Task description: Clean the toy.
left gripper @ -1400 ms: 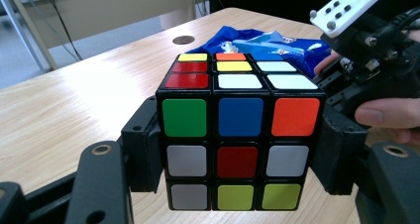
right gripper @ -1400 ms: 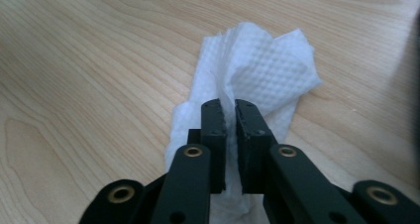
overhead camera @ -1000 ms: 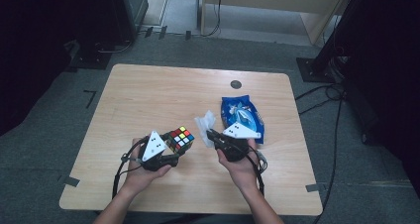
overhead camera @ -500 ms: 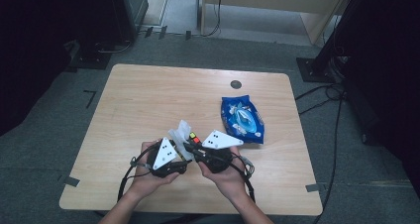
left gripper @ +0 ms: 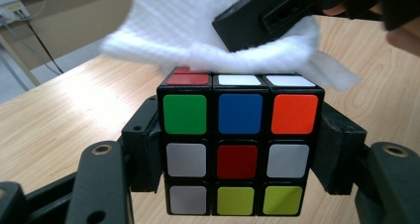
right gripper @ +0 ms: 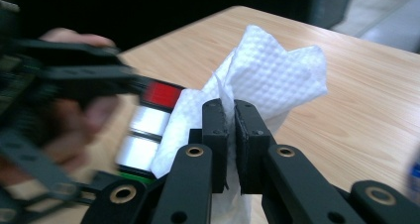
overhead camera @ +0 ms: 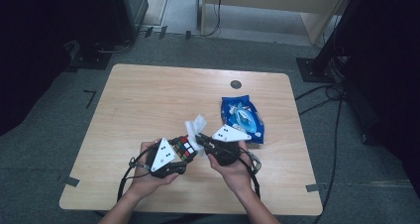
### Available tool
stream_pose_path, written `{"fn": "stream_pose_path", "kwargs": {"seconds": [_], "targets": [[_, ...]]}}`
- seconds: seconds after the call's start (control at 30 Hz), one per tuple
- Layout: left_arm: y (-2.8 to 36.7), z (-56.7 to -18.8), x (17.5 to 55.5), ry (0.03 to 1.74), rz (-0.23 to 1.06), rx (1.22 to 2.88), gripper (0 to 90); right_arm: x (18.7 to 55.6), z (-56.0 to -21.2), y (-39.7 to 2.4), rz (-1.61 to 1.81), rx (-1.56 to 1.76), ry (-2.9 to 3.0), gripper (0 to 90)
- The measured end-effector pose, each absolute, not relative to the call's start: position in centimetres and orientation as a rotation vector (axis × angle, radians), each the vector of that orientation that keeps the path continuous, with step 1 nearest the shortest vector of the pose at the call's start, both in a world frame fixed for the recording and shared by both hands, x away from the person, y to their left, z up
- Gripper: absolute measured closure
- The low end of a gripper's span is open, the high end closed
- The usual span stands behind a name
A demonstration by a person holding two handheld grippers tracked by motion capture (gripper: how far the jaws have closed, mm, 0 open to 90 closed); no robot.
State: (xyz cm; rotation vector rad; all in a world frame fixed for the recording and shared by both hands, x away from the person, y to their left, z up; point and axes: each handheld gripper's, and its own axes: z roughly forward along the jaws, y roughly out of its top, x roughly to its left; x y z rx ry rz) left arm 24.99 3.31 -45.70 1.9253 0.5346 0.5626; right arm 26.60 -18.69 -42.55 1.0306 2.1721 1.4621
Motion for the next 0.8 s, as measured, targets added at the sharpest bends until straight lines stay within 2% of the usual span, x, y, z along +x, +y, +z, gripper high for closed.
{"fn": "stream_pose_path", "kwargs": {"seconds": [0.27,0.53,0.8], "targets": [[4.0,-45.4,25.4,0.552,0.538,1.907,34.3,27.5,-43.1,-20.5,1.404,1.114,2.129,87.2],[3.7,-45.5,25.3,0.549,0.526,1.913,34.3,24.7,-39.9,-18.3,1.602,0.937,2.129,86.5],[3.5,-45.4,25.1,0.537,0.528,1.91,34.3,24.7,-40.9,-17.1,1.616,0.952,2.194,86.5]]}}
